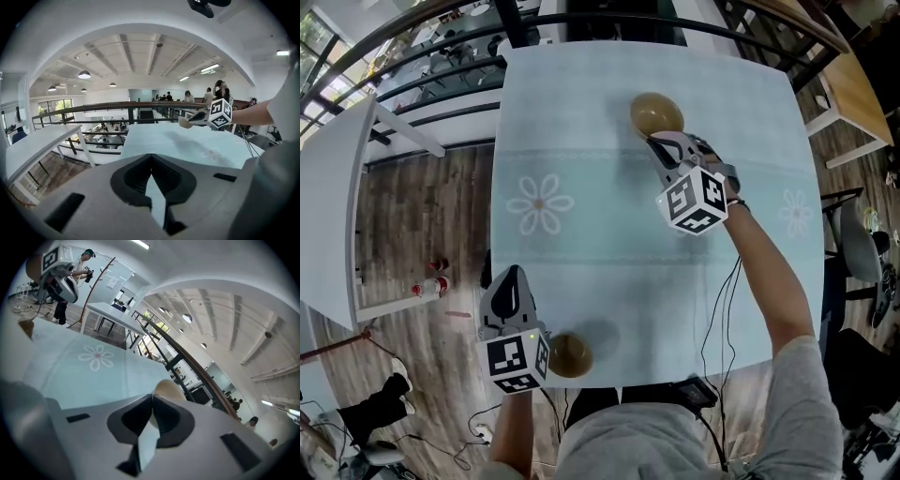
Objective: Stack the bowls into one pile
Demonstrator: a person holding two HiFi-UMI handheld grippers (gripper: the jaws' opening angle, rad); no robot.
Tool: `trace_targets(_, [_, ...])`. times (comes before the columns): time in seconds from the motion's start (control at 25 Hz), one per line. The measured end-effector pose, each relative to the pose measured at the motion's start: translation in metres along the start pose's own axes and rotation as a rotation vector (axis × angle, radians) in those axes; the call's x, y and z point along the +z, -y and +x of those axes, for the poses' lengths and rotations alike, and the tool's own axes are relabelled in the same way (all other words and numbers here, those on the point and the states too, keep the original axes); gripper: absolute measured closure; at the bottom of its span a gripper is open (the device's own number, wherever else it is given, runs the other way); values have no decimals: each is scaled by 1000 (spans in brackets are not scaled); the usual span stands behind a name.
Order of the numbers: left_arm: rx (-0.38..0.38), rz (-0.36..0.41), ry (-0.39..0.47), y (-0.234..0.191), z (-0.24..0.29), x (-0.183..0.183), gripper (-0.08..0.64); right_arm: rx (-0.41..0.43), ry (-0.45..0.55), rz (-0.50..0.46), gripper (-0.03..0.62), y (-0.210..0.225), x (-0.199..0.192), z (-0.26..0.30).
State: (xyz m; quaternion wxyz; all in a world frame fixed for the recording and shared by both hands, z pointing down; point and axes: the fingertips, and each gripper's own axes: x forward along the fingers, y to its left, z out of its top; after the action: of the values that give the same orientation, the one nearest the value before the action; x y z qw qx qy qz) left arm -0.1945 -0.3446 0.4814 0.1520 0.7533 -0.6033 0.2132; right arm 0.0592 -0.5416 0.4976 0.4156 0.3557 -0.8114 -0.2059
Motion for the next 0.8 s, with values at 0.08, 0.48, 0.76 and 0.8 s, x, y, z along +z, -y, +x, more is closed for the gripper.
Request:
trace_targets(0.08, [-1,-3,13,-4,-17,1,545,-12,11,-3,560,-2,17,-20])
trace_targets(0.48, [-30,-42,74,-24,-106,-19,545,-27,64,-47,560,-77,97,-118])
trace_targets(0.76, [-65,-38,120,-30,-156,-23,545,-12,91,-86,560,-132,147,-169])
trace_targets(0.8, [-69,-33,122,-28,-162,-25,545,-8,98,-90,560,-139,151,-175])
